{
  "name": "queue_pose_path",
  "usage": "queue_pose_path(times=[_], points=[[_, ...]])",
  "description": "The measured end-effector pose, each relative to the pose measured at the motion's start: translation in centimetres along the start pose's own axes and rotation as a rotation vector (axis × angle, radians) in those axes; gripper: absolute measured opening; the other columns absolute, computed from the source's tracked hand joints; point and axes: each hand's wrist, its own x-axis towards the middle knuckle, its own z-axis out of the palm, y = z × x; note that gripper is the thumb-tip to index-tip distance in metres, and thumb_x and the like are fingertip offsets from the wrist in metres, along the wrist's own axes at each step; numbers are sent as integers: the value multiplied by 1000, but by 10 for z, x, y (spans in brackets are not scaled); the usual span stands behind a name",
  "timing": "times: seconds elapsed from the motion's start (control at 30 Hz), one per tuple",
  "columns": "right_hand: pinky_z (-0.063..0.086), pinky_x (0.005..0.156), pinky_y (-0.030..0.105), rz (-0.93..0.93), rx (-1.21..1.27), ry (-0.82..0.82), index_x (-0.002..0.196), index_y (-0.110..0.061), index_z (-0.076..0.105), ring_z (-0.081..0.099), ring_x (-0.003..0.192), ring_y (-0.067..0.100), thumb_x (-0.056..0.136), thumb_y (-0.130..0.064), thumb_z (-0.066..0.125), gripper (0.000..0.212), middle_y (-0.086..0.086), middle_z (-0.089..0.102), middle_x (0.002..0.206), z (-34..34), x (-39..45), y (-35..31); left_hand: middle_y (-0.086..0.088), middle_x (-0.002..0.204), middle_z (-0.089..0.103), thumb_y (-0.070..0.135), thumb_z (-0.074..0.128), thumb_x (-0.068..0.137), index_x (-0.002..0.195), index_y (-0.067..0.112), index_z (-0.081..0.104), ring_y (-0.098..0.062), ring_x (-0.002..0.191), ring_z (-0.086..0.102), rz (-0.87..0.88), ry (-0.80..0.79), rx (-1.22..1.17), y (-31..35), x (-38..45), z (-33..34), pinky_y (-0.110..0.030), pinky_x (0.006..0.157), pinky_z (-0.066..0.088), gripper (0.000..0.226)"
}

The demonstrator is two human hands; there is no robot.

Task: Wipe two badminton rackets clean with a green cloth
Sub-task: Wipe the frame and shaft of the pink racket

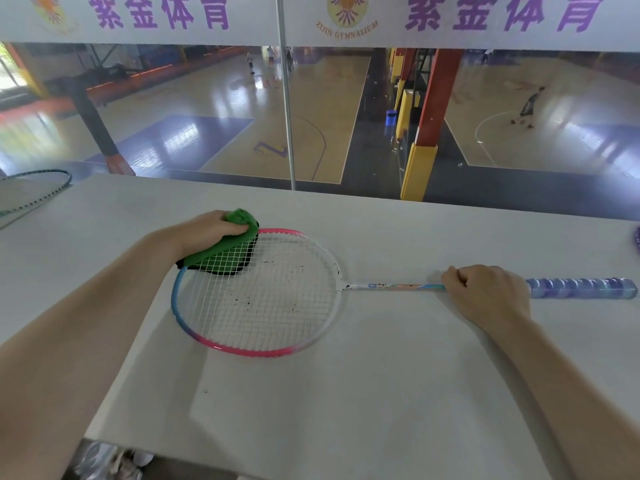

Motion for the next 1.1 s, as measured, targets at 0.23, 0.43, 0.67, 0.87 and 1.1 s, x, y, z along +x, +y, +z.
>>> queue_pose_path(times=[0.23, 0.43, 0.67, 0.87, 1.1], points=[[32, 54, 29, -10, 9, 15, 51, -20, 47, 52, 60, 24, 99, -36, 36, 52, 0, 51, 55, 1, 0, 1, -8, 88, 72, 23, 53, 99, 107, 17, 67, -22, 72, 64, 27, -207, 28, 31, 9, 15, -34, 72, 50, 17], [39, 57, 31, -7, -2, 25, 55, -16, 52, 54, 61, 25, 99, -35, 35, 51, 1, 52, 56, 4, 1, 1, -5, 91, 73, 21, 55, 98, 110, 23, 67, -18, 71, 67, 40, -236, 28, 48, 12, 22, -31, 69, 51, 17], [36, 57, 32, -19, 23, 27, 50, -20, 41, 53, 62, 26, 99, -35, 34, 52, -1, 47, 54, 5, 3, 1, -6, 105, 72, 24, 57, 97, 118, 30, 62, -17, 79, 66, 39, -321, 128, 71, 9, 41, -32, 73, 52, 23], [33, 59, 31, -33, 3, 35, 62, -17, 55, 52, 66, 27, 100, -36, 32, 48, 0, 47, 58, 5, 3, 1, -3, 105, 71, 24, 60, 94, 115, 29, 65, -17, 83, 65, 100, -426, 276, 87, 9, 59, -36, 81, 52, 22], [32, 61, 33, -44, -8, 46, 74, -10, 70, 48, 67, 28, 100, -35, 33, 51, 5, 53, 65, 4, 4, 1, -6, 88, 64, 37, 56, 72, 109, 10, 62, -21, 74, 57, 81, -563, 362, 100, 2, 68, -33, 66, 45, 46]])
